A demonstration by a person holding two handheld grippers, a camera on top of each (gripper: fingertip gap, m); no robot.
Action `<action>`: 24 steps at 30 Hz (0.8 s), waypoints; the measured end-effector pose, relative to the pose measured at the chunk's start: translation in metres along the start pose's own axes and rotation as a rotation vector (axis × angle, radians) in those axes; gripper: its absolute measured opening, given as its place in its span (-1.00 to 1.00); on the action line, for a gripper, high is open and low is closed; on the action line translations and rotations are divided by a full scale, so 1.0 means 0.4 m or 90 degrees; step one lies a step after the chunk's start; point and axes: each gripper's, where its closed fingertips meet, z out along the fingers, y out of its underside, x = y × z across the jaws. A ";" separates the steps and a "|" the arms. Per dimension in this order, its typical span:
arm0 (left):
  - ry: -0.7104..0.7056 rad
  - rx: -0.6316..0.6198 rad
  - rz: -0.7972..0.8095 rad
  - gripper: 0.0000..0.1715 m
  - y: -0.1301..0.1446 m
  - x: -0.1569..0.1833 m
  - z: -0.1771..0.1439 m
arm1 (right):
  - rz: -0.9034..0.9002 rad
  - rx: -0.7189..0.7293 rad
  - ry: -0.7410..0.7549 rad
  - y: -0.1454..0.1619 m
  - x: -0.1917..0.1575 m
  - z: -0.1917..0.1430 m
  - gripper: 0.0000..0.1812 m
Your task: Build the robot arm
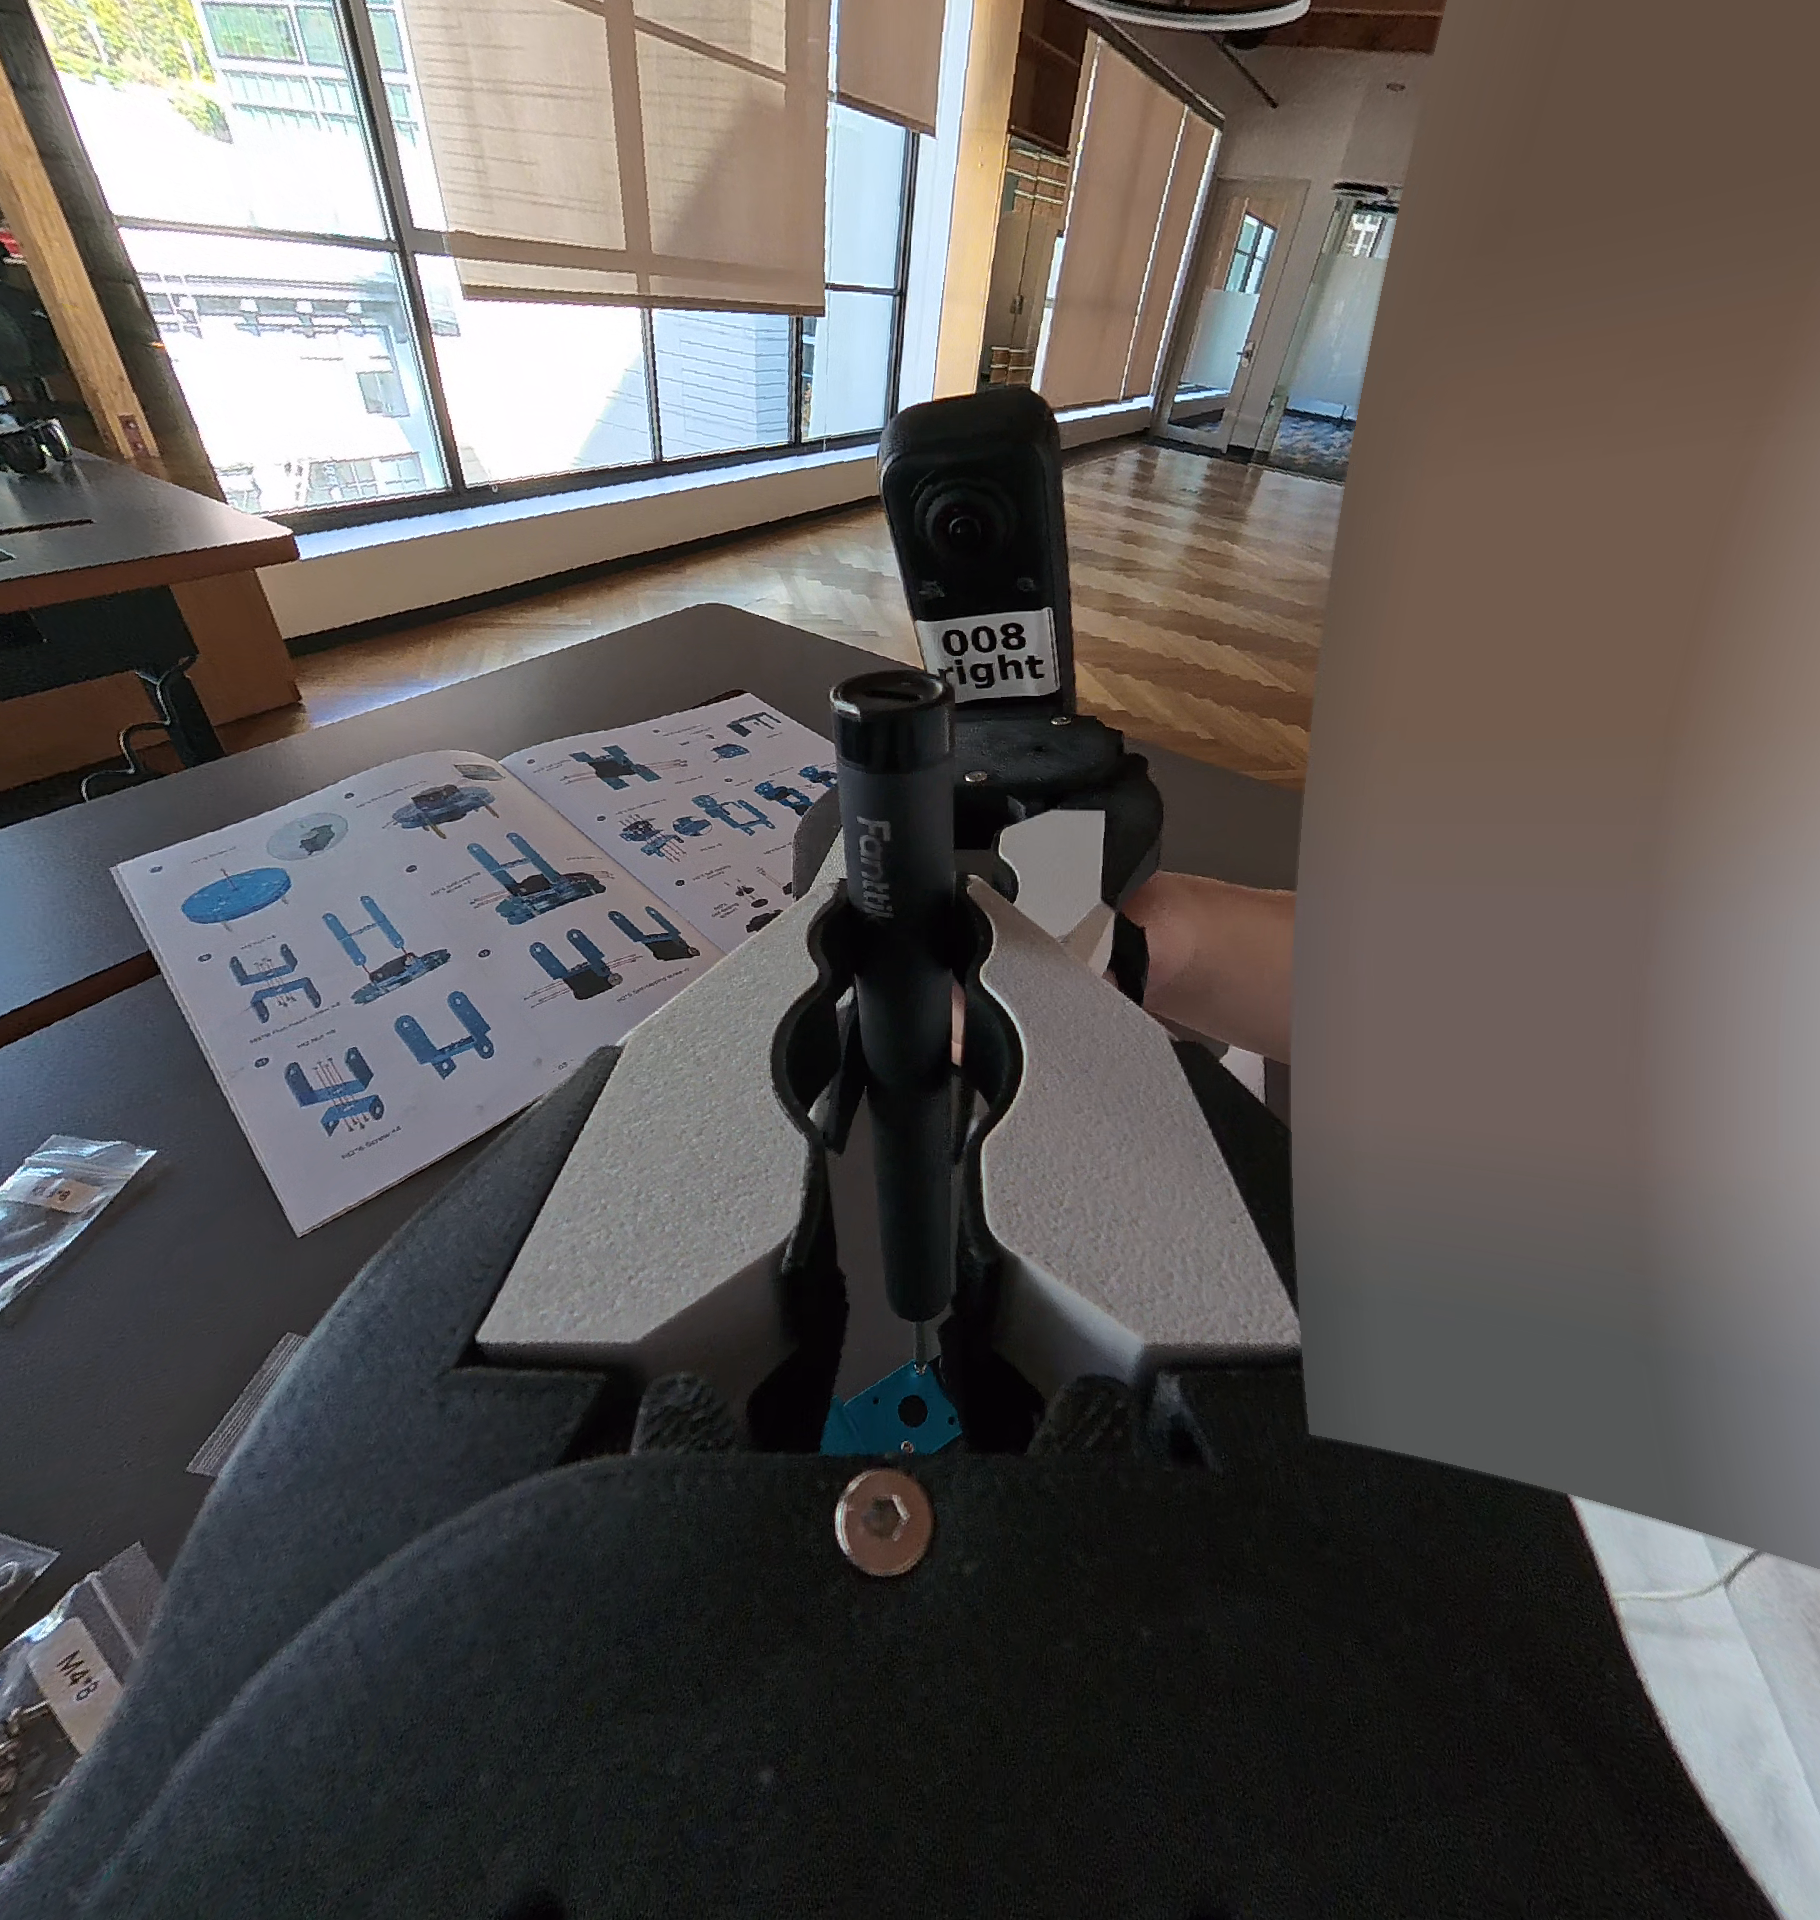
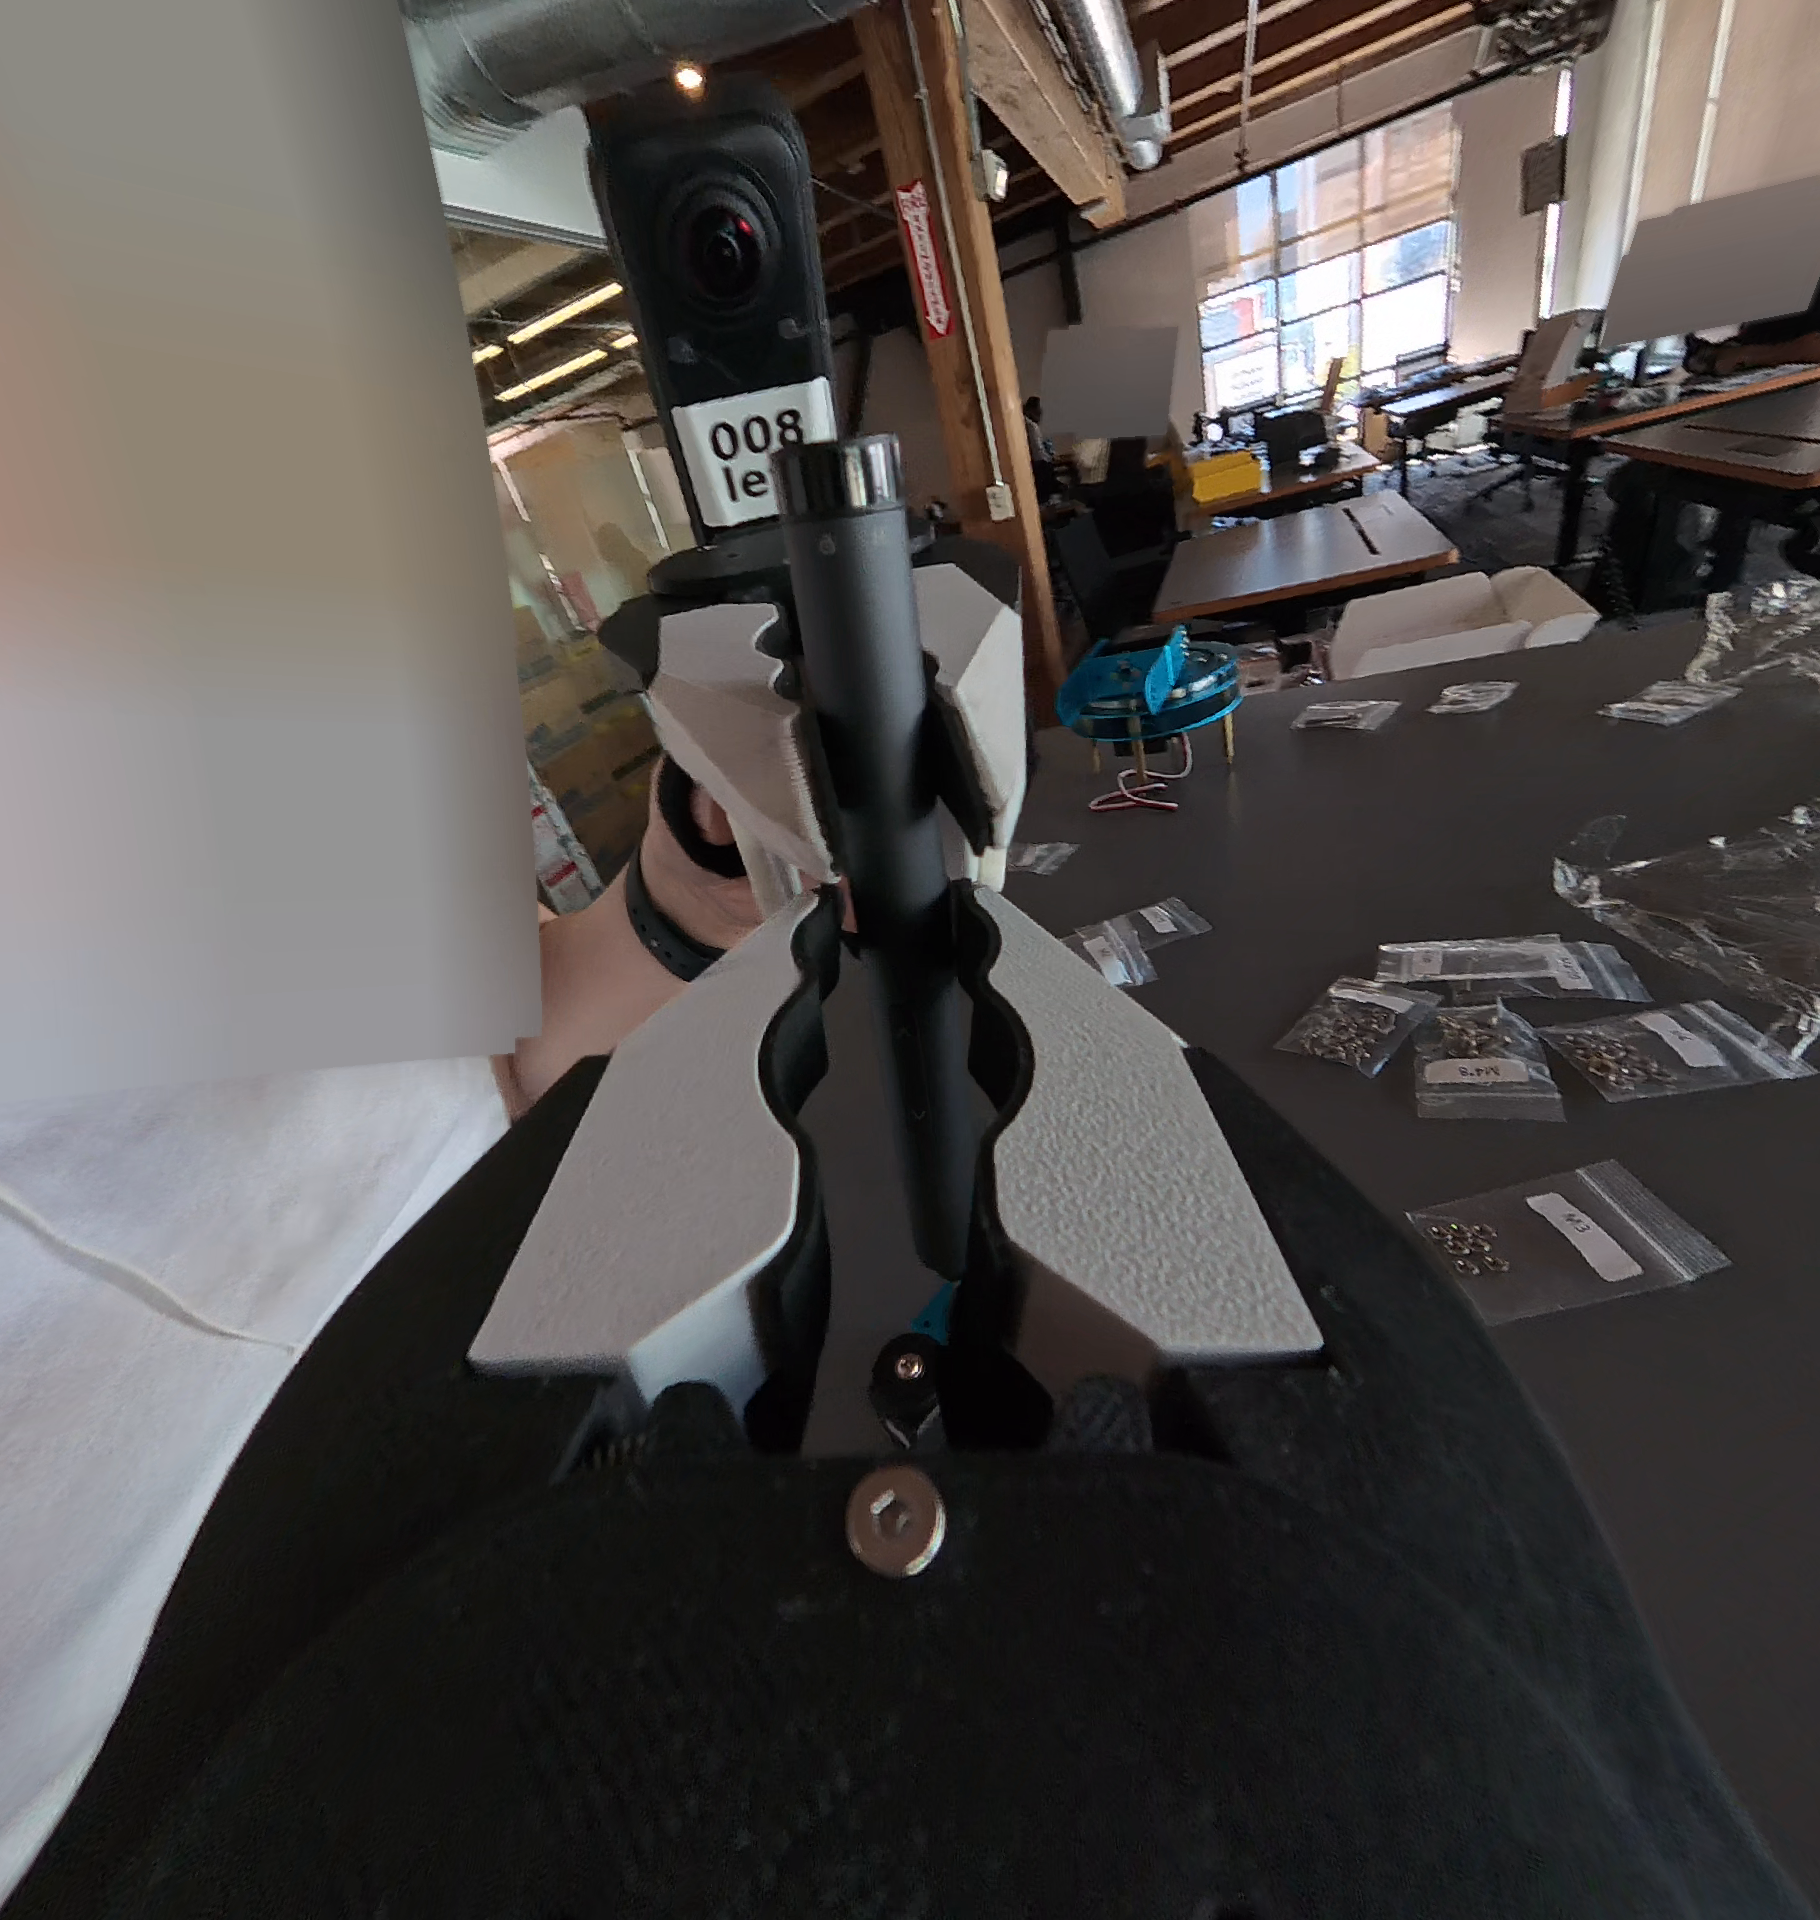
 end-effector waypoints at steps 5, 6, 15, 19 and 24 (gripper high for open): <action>-0.002 -0.002 0.001 -0.81 0.001 0.000 -0.004 | 0.021 -0.006 -0.056 0.009 0.005 -0.058 -0.71; -0.001 -0.002 0.002 -0.81 0.001 0.001 -0.004 | 0.023 -0.009 -0.051 0.014 0.013 -0.067 -0.70; -0.007 -0.009 0.017 -0.81 0.001 0.007 0.000 | -0.051 -0.114 0.046 0.066 0.006 -0.055 -0.60; -0.013 -0.007 0.018 -0.81 0.000 0.005 -0.001 | -0.166 -0.086 0.249 0.032 0.042 -0.068 -0.50; -0.008 -0.011 0.021 -0.81 0.000 0.007 0.003 | -0.202 -0.064 0.398 0.069 0.010 -0.080 -0.48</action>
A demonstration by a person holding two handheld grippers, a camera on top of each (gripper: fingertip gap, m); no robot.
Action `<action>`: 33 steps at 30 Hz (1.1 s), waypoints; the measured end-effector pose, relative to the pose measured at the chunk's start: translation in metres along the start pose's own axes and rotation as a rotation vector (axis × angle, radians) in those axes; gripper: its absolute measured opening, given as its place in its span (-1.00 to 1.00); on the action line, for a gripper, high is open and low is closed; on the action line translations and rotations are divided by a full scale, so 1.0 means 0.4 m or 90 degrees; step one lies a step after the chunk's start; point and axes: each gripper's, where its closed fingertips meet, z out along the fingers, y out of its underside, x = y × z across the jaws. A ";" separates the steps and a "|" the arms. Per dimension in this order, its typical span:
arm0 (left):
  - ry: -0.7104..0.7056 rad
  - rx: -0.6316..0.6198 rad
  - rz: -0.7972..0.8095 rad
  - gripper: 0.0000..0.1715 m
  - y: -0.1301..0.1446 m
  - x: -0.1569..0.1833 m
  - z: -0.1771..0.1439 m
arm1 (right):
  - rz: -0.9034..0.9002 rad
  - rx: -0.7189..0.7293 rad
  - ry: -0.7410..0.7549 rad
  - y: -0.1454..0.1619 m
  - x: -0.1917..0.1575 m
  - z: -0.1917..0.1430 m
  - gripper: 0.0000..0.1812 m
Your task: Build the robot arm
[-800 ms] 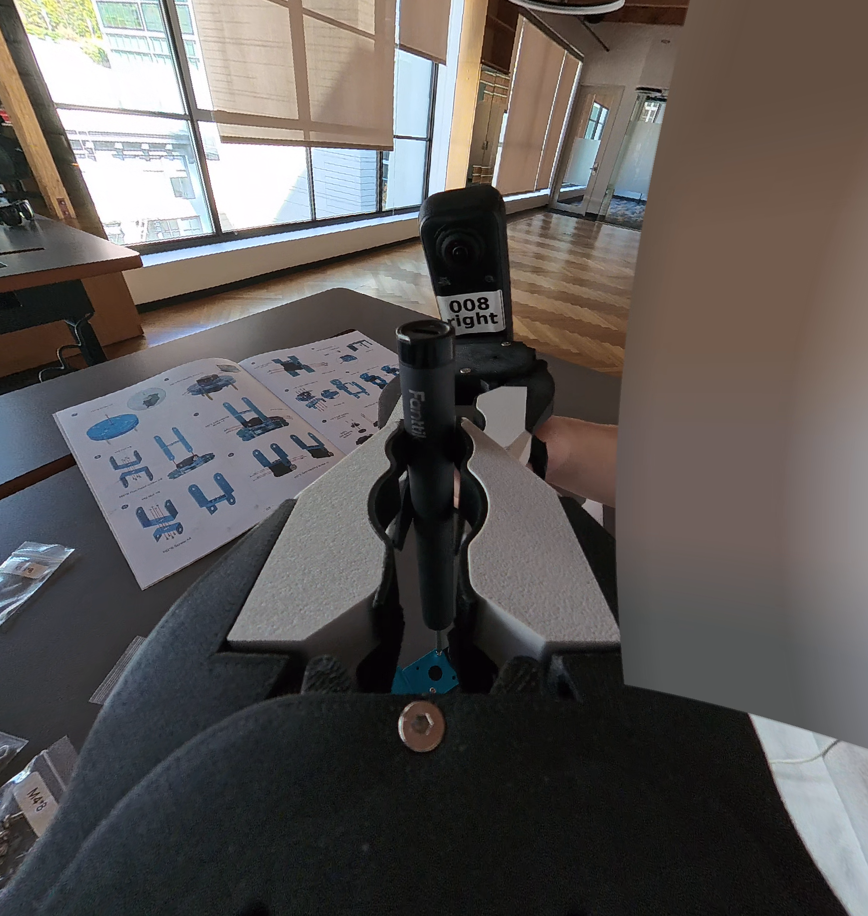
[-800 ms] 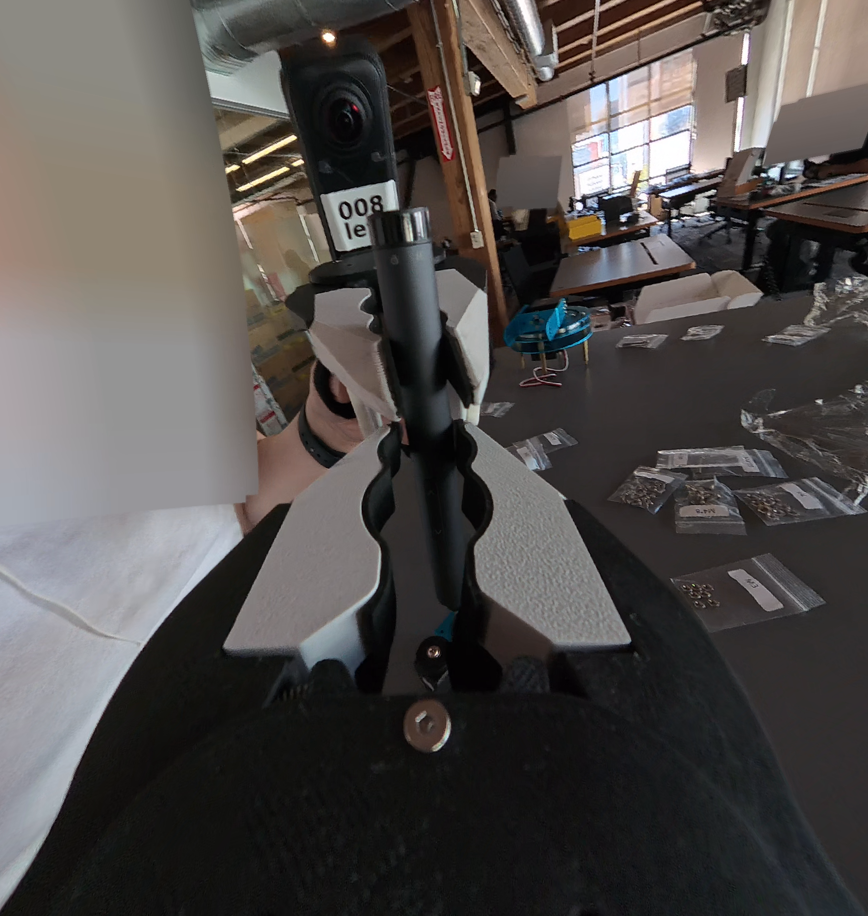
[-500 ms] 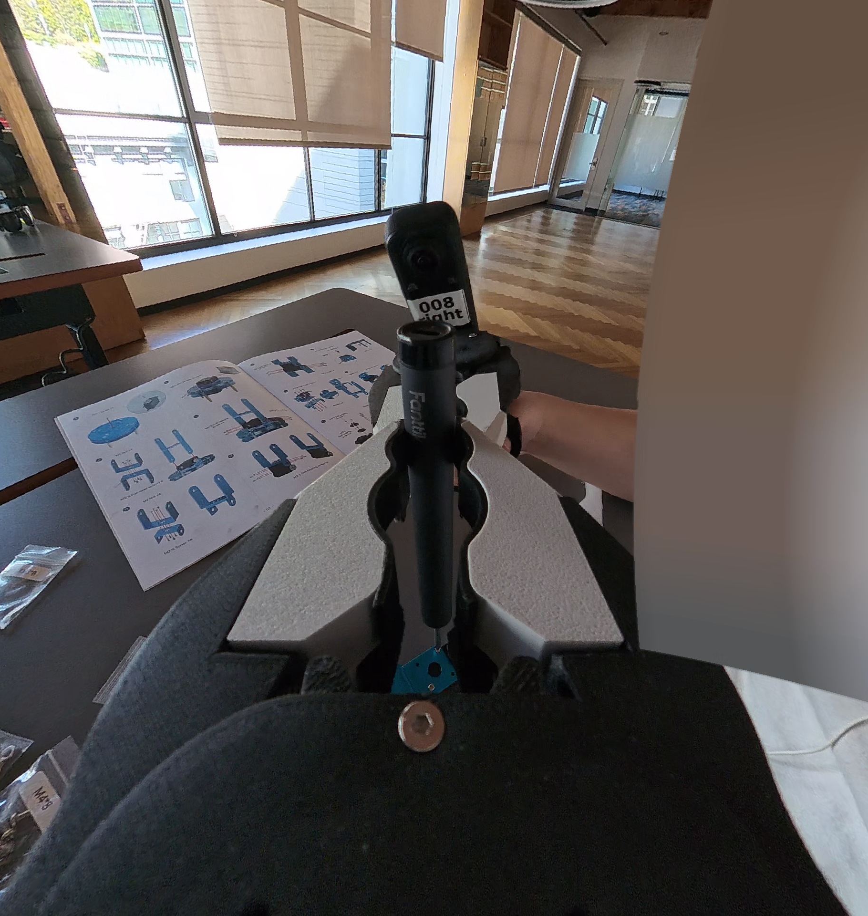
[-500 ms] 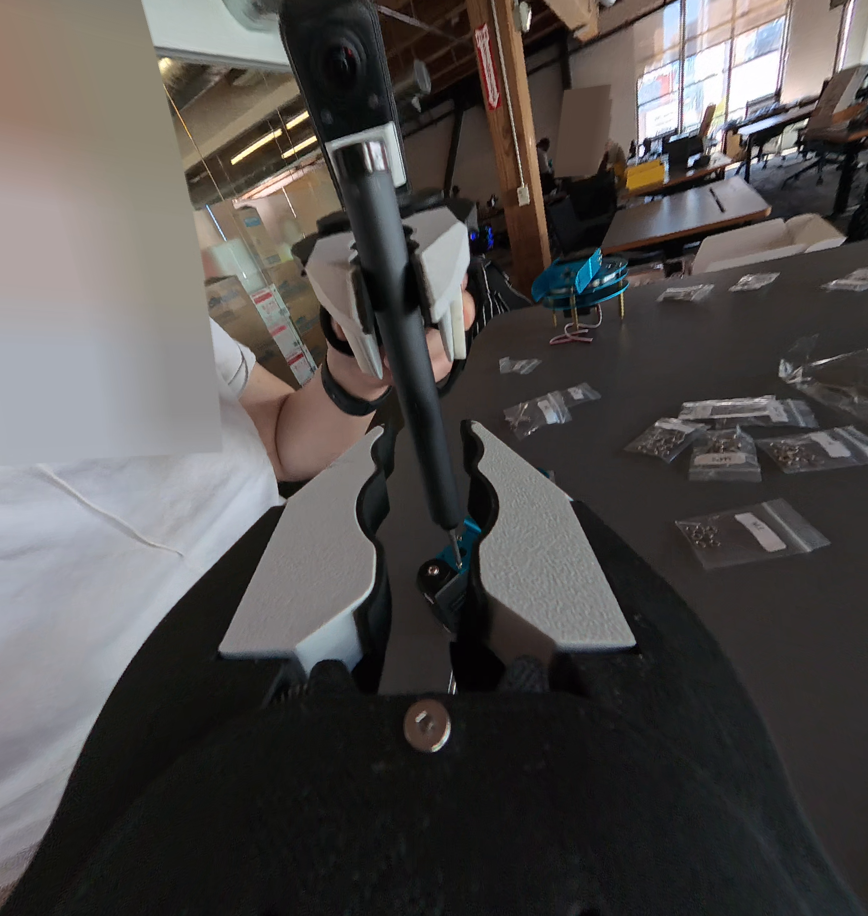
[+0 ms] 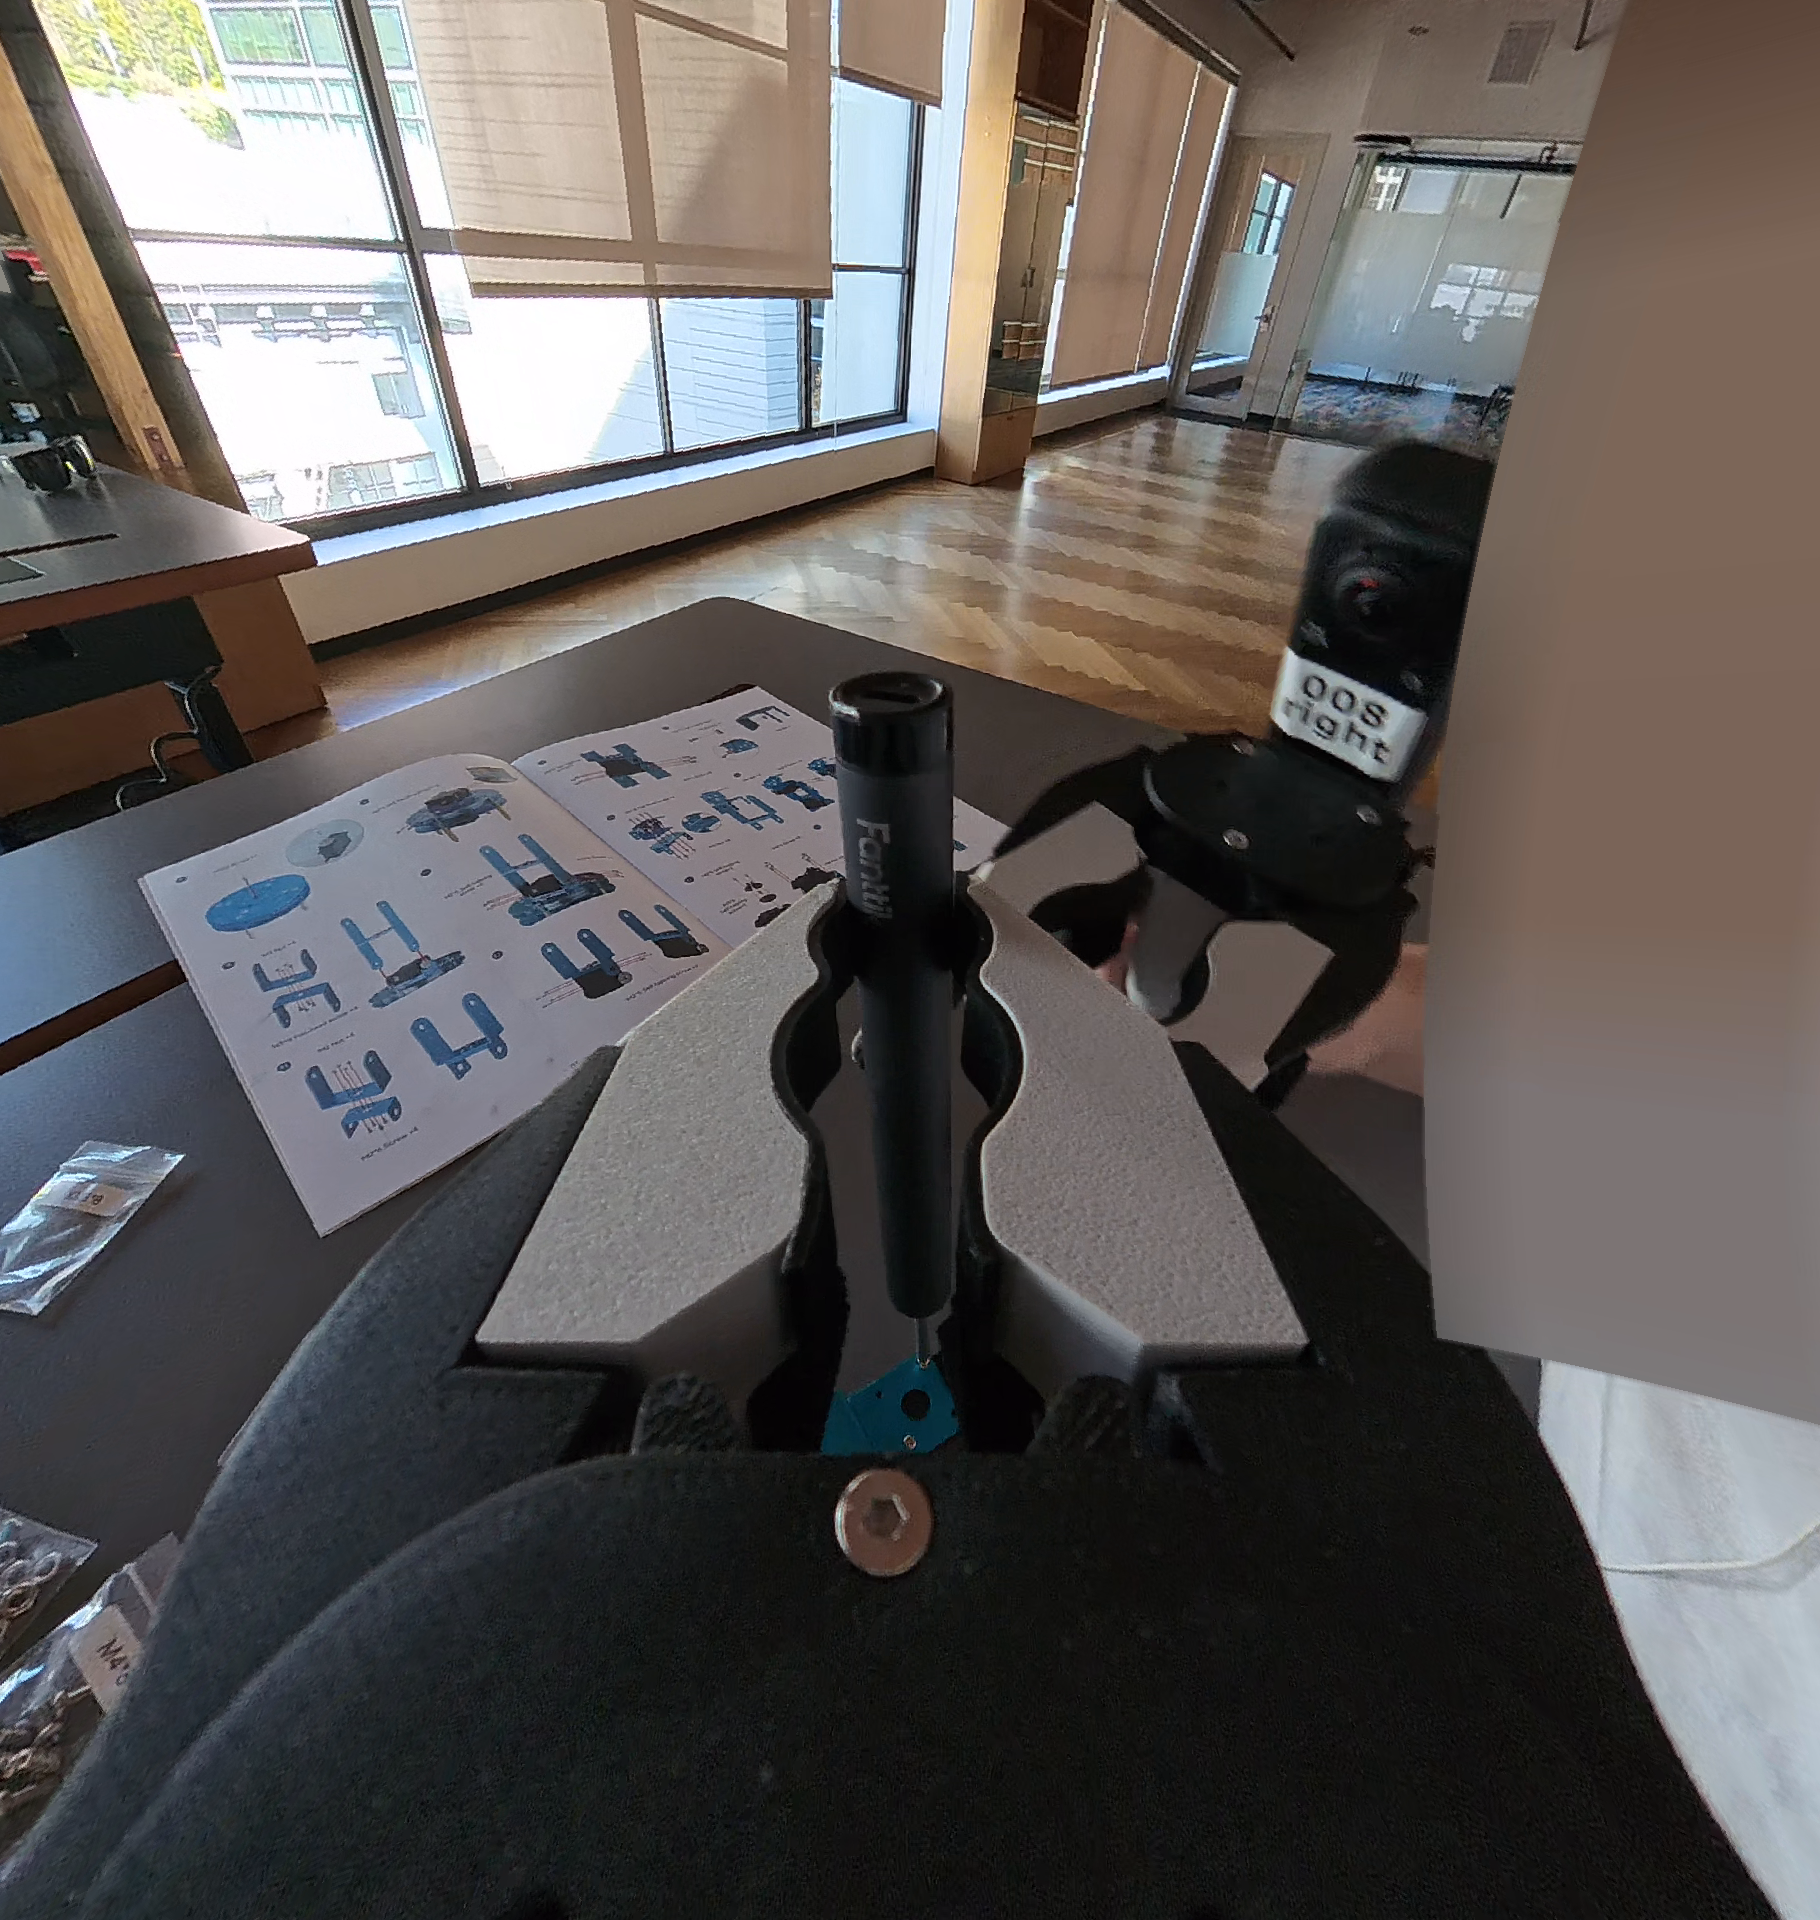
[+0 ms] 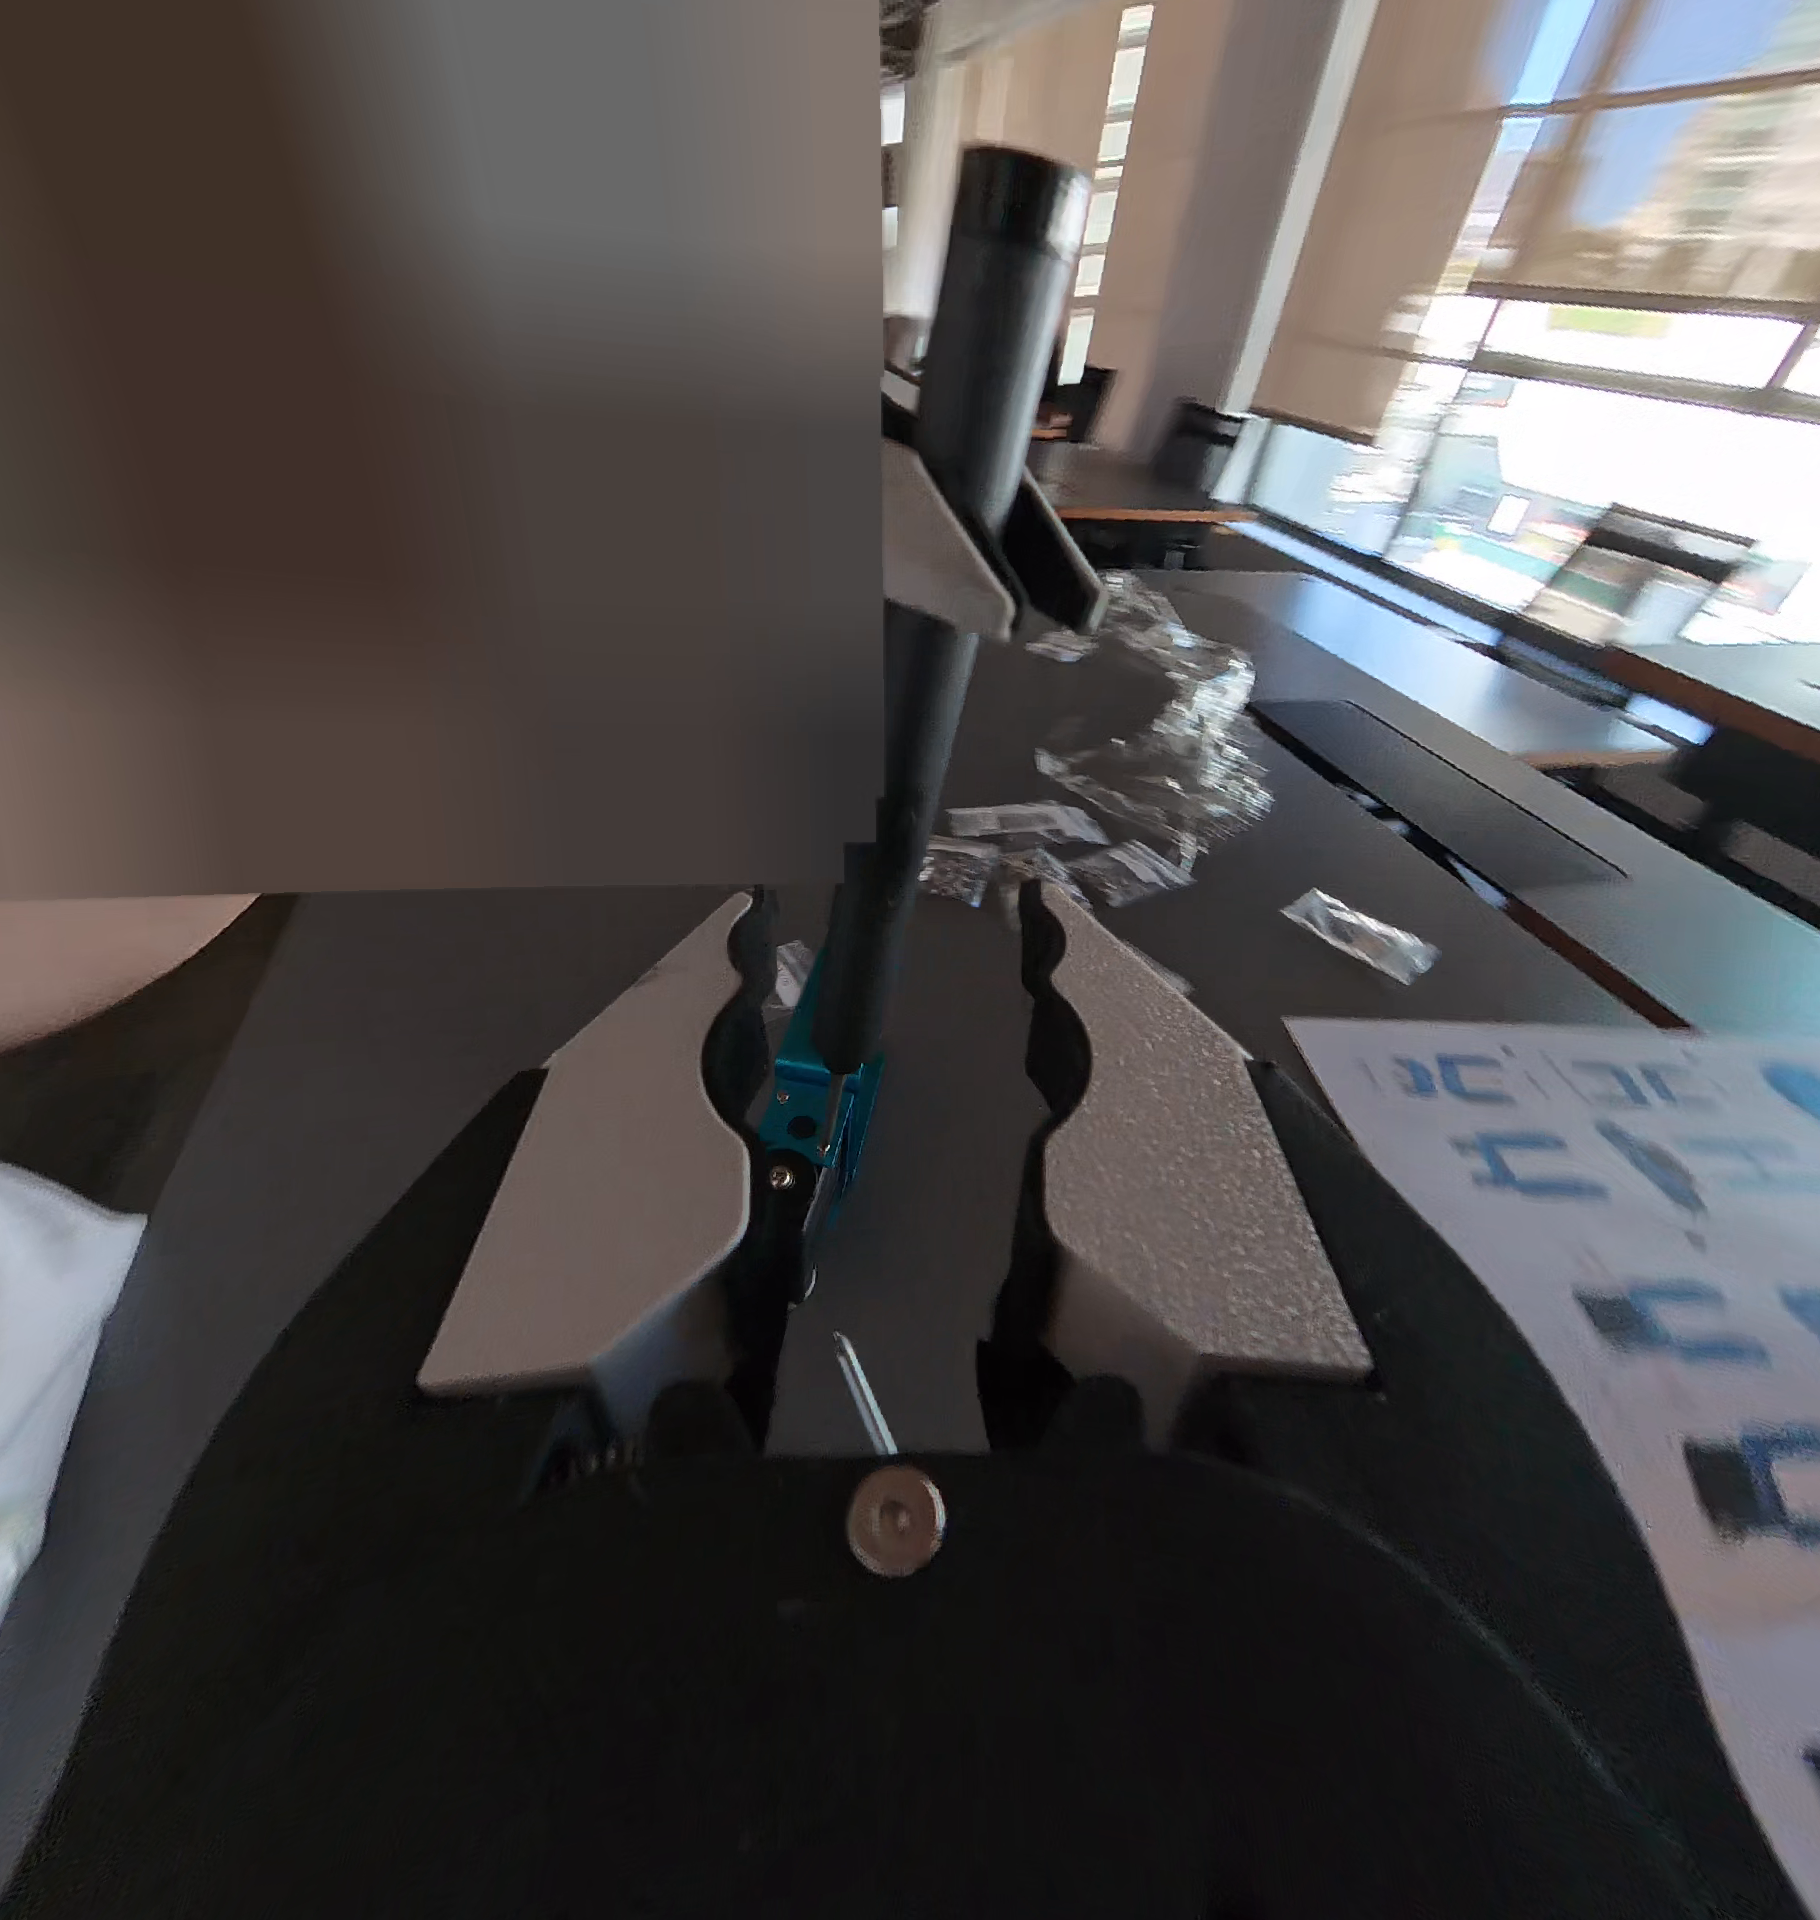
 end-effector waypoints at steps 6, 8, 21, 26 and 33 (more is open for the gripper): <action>0.000 -0.004 0.002 -0.81 0.001 0.003 0.003 | 0.100 0.060 0.153 0.039 -0.013 0.003 -0.49; -0.004 0.001 0.000 -0.81 0.001 0.001 0.005 | 0.083 0.062 0.179 0.033 -0.019 0.009 -0.51; 0.021 0.013 0.014 -0.81 0.002 0.017 -0.005 | 0.110 0.082 -0.068 -0.021 -0.023 0.024 -0.57; 0.037 0.004 0.033 -0.81 0.004 0.025 -0.004 | 0.139 0.098 -0.200 -0.078 -0.010 0.007 -0.70; 0.055 0.012 0.031 -0.82 0.004 0.025 -0.008 | 0.059 0.030 -0.199 -0.061 -0.022 0.028 -0.82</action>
